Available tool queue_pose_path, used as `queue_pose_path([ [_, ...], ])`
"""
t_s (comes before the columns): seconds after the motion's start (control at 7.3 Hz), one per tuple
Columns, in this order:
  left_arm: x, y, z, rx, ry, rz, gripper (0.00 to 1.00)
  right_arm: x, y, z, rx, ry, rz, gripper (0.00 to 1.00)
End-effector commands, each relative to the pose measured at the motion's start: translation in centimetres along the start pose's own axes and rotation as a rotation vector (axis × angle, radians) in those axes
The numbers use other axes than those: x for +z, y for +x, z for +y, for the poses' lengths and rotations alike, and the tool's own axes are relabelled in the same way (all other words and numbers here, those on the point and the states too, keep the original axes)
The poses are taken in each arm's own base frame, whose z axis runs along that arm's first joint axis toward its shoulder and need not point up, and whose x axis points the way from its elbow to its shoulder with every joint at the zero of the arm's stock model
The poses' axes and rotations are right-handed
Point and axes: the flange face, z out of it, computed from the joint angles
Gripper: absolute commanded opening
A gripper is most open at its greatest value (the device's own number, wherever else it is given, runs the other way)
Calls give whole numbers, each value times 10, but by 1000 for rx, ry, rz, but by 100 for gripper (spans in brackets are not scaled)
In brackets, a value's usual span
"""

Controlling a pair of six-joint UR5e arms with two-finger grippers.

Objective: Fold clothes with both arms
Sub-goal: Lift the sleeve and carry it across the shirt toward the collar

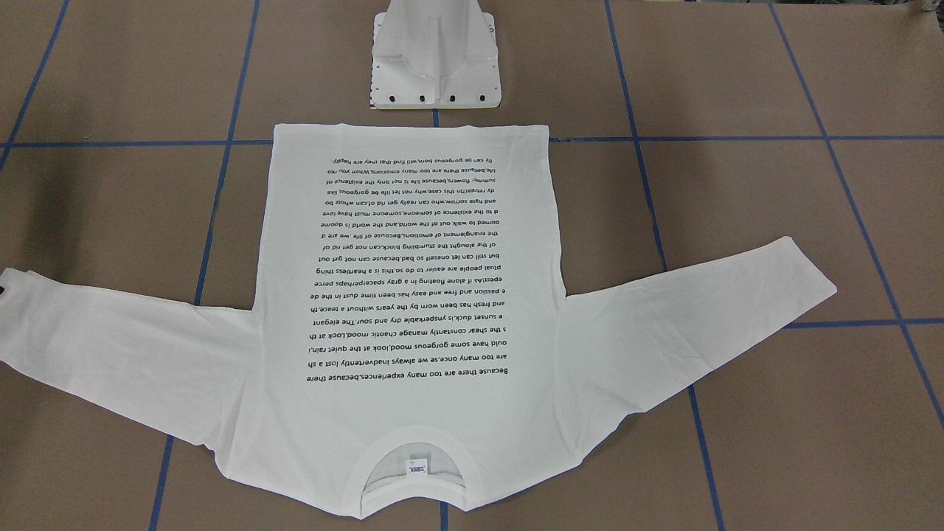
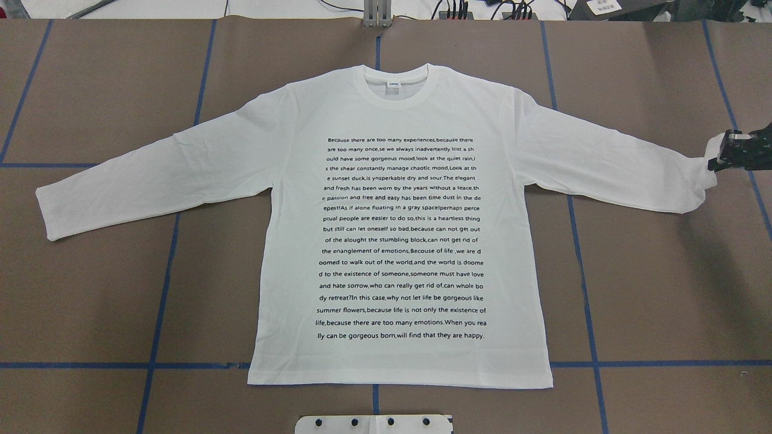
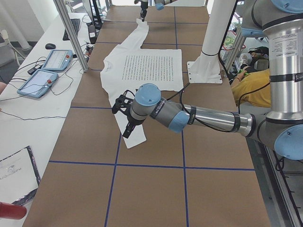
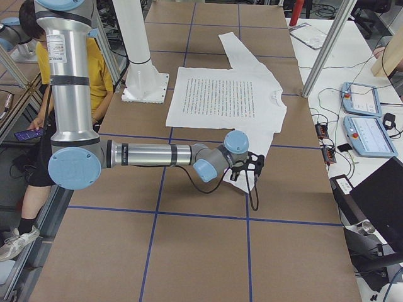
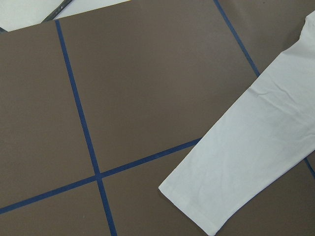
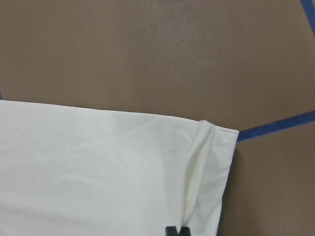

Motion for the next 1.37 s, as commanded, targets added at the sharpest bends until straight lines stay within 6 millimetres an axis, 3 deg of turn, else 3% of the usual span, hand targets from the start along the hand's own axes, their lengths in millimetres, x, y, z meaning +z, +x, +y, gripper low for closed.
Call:
queue_pose_path([
  [0.0, 0, 0, 0, -1, -1, 0, 100, -26, -118, -9, 31, -11, -40, 0],
  [0.14, 1, 0, 0, 1, -1, 1, 100, -38, -177, -10, 30, -27, -30, 0],
  [0.27, 0, 0, 0, -1, -1, 1, 100, -29, -245, -3, 33, -59, -23, 0],
  [0.55, 0, 0, 0, 0, 0, 2, 100, 6, -361, 35, 126, -33, -30, 0],
  [0.82, 0, 0, 0, 0, 0, 2, 100, 27, -501, 67, 237, 9, -73, 0],
  [0.96, 0, 1, 0, 2, 0, 2, 100, 42, -543, 97, 245, 28, -92, 0],
  [1.1, 1, 1, 0, 1, -1, 2, 100, 47, -570, 119, 229, 29, -148, 0],
  [1.23, 0, 0, 0, 0, 0, 2, 100, 56, -617, 136, 230, 8, -160, 0],
])
